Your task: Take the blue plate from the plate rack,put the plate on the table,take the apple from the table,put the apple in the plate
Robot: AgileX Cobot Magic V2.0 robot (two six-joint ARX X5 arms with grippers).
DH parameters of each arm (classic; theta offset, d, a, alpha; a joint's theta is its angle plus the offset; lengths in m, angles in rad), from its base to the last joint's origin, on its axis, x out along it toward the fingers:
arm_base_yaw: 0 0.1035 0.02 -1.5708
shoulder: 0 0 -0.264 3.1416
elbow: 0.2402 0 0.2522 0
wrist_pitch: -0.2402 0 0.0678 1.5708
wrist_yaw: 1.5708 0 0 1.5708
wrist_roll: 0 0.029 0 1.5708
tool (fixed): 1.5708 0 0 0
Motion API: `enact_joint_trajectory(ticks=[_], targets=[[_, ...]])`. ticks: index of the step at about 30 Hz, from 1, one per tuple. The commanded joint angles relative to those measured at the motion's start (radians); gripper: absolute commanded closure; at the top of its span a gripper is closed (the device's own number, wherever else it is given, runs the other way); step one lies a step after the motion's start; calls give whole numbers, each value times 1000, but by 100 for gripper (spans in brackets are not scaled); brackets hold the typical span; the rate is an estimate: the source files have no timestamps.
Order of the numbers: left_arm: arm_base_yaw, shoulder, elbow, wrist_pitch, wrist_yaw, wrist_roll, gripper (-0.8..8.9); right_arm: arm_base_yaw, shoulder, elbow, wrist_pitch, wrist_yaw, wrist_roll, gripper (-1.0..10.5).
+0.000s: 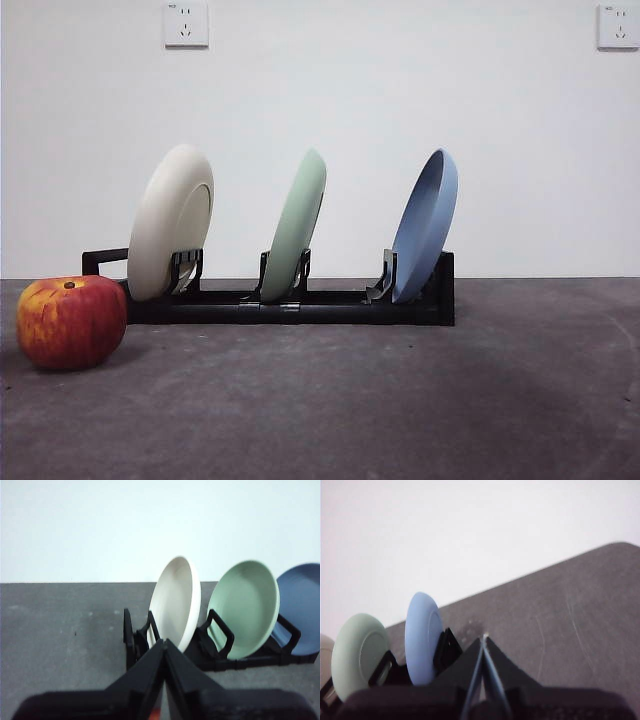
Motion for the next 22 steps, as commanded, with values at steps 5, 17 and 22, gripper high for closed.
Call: enact_joint_trajectory(ticks=[5,17,22], targets=[[-3,127,98,6,1,-35,818,-1,172,253,-308,0,-4,946],[-5,385,241,-86,211,-224,819,-1,416,433,-494,-37,-1,946],[-6,538,409,-241,283,-221,819,-1,515,460,-515,-140,-10,946]])
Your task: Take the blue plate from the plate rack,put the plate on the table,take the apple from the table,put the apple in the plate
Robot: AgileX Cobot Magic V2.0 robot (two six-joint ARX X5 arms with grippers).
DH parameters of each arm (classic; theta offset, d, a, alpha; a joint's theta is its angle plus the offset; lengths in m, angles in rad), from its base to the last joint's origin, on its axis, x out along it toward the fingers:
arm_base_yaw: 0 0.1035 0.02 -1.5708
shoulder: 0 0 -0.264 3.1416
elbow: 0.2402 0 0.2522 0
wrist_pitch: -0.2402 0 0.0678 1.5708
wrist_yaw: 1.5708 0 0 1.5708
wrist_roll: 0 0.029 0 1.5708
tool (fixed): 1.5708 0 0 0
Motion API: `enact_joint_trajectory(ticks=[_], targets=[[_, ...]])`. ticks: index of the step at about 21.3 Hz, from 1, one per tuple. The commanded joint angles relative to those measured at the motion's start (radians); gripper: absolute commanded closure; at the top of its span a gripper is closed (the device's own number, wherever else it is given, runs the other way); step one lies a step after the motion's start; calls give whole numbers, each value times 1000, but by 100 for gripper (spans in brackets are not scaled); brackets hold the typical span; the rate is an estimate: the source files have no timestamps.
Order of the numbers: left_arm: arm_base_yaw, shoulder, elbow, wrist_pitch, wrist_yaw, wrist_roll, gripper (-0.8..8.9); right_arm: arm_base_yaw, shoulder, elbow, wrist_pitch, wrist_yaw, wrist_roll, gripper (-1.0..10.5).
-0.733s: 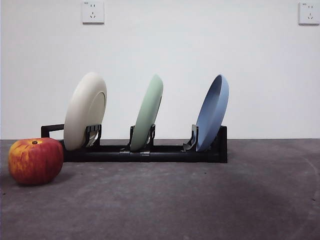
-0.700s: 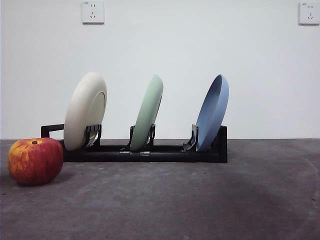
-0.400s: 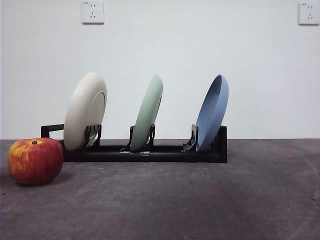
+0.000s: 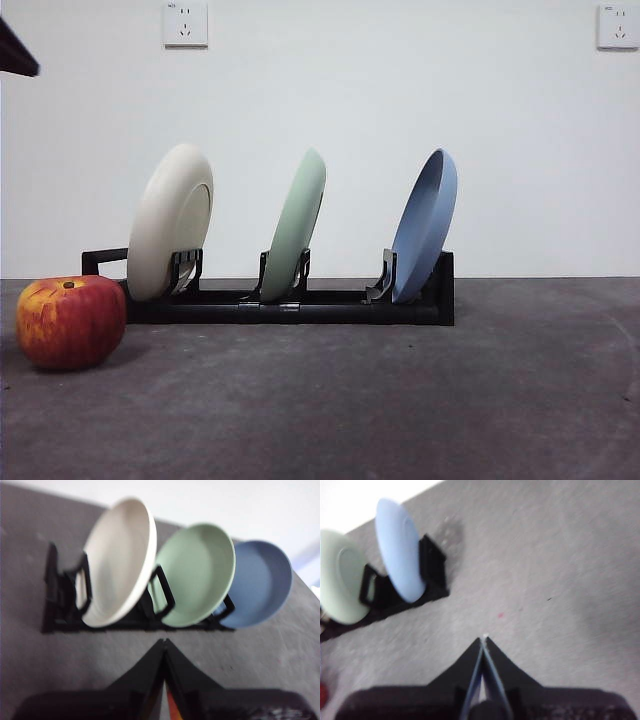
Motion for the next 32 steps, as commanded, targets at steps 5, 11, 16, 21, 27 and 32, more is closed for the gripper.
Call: enact_joint_trajectory(ticks=[5,11,16,21,27,32], targets=[[-60,270,332,-193,83,8,819,-1,163,11,-24,-166,-37,946],[-199,541,686,-349,85,68,819,0,244,11,-56,-171,-55,946],[-309,800,1007,-542,85,126,819,0,246,11,-57,-171,-63,946],[-397,1033,1307,-646,85,138,819,0,246,11,-79,-171,-63,946],[-453,1208,1488,-583,98,84,819,0,246,11,-91,-170,-74,946],[-491,1279,1490,-442,156,47,819,0,252,11,-78,-170,-75,946]])
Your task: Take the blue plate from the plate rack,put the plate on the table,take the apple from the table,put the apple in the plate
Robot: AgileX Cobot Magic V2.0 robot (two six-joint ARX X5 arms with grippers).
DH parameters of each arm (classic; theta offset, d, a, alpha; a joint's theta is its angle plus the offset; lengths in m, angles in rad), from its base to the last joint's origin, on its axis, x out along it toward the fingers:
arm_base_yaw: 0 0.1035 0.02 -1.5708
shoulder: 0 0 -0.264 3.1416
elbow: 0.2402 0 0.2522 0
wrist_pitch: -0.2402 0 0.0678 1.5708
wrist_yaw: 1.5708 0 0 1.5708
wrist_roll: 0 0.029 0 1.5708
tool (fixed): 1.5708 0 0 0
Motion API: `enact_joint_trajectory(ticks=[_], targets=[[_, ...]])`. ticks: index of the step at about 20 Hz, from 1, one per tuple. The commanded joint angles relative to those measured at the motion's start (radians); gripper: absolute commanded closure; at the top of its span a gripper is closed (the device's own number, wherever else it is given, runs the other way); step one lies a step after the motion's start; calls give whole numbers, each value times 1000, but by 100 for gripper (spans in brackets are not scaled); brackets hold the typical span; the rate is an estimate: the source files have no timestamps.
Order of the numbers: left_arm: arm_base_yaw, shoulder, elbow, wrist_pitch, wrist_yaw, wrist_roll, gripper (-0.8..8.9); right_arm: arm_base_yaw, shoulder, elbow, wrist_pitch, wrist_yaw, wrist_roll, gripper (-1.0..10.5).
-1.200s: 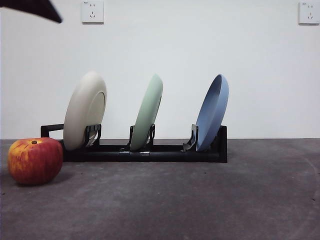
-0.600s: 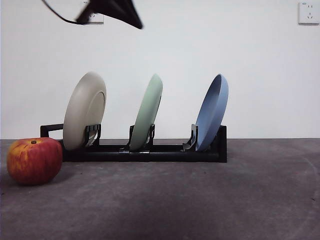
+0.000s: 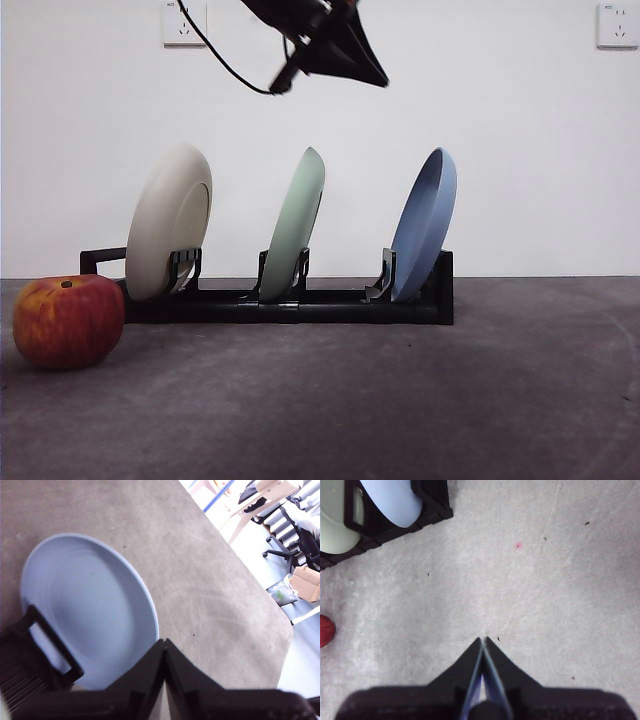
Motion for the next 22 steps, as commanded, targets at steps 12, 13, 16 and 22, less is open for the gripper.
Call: enact_joint_trajectory(ticks=[12,13,16,22], targets=[[-112,140,2,179,-109,-36,561,1,52,2,2,0,-43,946],[-116,150,2,182,-119,-33,561,1,52,2,2,0,-43,946],[-140,173,2,192,-163,-28,562,1,52,2,-1,0,-43,946],[-162,204,2,197,-281,1,564,1,51,2,-50,0,-93,946]])
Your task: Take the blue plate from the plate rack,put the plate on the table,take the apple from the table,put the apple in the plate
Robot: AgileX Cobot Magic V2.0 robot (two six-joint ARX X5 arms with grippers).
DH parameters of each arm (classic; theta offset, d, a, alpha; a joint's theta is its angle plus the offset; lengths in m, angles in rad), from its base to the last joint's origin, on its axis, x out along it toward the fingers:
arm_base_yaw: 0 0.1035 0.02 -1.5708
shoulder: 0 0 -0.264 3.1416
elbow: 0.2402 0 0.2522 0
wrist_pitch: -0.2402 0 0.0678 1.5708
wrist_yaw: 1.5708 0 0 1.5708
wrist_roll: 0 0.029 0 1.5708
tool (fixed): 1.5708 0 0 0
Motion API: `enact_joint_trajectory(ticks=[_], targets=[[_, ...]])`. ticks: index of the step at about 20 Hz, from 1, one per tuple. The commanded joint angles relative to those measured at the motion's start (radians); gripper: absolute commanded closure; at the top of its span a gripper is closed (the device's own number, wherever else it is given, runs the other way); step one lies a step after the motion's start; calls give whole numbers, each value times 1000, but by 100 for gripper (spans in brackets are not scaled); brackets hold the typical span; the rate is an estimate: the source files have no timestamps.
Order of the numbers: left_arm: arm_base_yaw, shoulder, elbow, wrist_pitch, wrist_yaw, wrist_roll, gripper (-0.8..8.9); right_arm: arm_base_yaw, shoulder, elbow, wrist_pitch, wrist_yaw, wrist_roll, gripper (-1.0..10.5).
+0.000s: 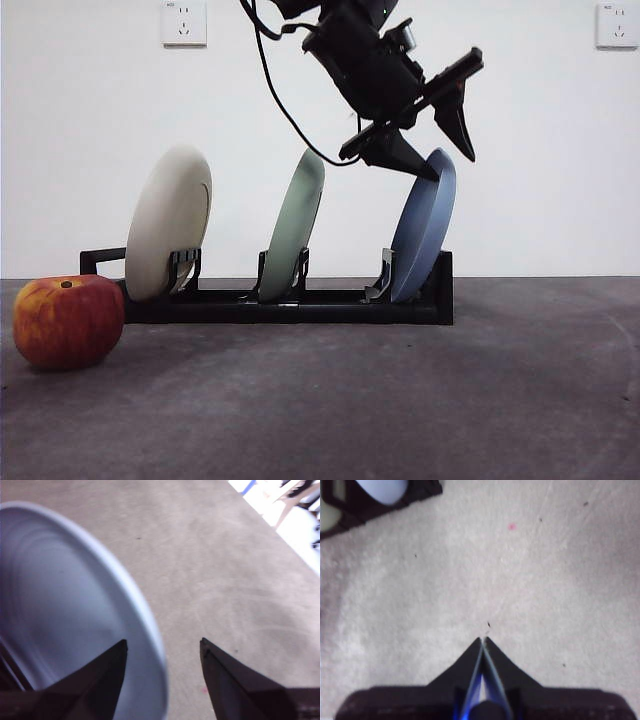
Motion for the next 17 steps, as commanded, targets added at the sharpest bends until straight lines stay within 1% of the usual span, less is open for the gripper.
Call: enact_joint_trajectory(ticks=[1,2,3,4,5,12,17], targets=[[-4,23,0,8,-6,16,567,1,0,2,-5,0,-34,946],[-4,24,0,8,-6,17,610,1,0,2,-4,0,-34,946],[-4,24,0,9,-5,18,731,1,0,2,-3,0,-34,946],[-4,24,0,14,2,20,811,1,1,2,-2,0,-34,946],[-4,24,0,16,3,21,823,1,0,2,-2,0,-34,946],[-2,23,0,16,10,20,822,1,0,2,-19,0,-34,946],[2,6,23,7,76,20,822,1,0,2,-23,0,-34,946]])
